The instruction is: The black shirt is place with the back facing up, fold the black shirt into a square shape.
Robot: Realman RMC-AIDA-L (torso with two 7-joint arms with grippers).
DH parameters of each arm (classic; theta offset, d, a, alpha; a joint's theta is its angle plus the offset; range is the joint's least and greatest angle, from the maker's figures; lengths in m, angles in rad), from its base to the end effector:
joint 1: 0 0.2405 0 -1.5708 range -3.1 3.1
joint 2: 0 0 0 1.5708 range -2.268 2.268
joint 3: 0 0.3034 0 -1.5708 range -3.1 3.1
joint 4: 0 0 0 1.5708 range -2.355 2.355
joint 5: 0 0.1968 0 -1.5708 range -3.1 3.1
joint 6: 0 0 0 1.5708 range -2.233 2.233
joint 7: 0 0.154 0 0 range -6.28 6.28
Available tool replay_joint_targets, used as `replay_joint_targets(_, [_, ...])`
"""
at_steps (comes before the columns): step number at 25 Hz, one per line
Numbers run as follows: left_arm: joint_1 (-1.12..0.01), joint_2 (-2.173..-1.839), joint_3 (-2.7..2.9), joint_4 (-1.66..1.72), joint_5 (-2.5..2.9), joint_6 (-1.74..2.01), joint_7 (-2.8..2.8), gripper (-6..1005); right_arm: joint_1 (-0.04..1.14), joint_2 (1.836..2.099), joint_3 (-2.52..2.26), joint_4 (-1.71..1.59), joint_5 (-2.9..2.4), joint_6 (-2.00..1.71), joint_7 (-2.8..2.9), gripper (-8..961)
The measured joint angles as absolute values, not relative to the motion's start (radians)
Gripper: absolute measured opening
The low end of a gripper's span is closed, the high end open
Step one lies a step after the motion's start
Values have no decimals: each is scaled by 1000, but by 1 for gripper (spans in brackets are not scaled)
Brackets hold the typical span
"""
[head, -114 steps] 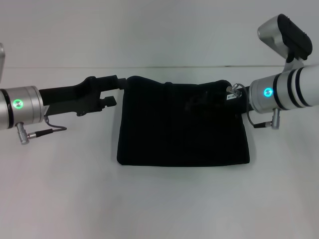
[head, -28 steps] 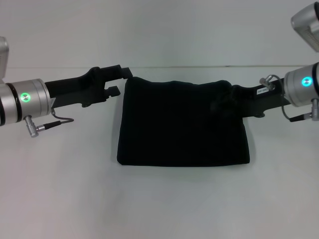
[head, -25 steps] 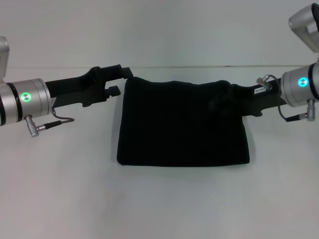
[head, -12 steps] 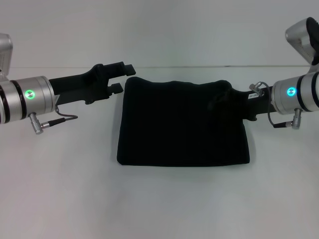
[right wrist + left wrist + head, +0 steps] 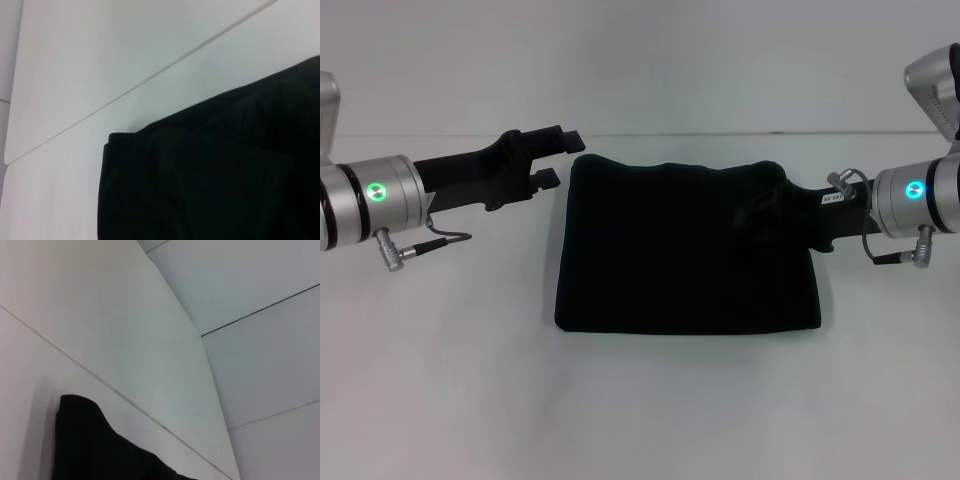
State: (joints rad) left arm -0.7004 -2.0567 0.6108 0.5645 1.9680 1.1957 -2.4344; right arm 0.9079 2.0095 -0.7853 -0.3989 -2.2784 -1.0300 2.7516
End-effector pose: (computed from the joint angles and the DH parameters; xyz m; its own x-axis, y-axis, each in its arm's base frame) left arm -0.2662 0.4324 -0.0178 -0.0771 0.7909 0.6070 0.9566 -0.1129 0.2686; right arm 0.2444 0.4606 -0.0568 -0.0427 -0.9102 -0.4120 -0.9989 0.0463 0.0011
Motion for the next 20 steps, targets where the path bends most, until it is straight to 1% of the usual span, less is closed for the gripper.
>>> replay_joint_targets(14, [-703, -2059, 611, 564, 1968, 1194, -2434, 733, 909, 2028, -777, -383, -2275, -1027, 2752, 387])
replay_joint_targets(20, [-706, -2059, 610, 564, 1967, 1192, -2434, 733, 907, 2030, -773, -387, -2272, -1051, 2752, 386])
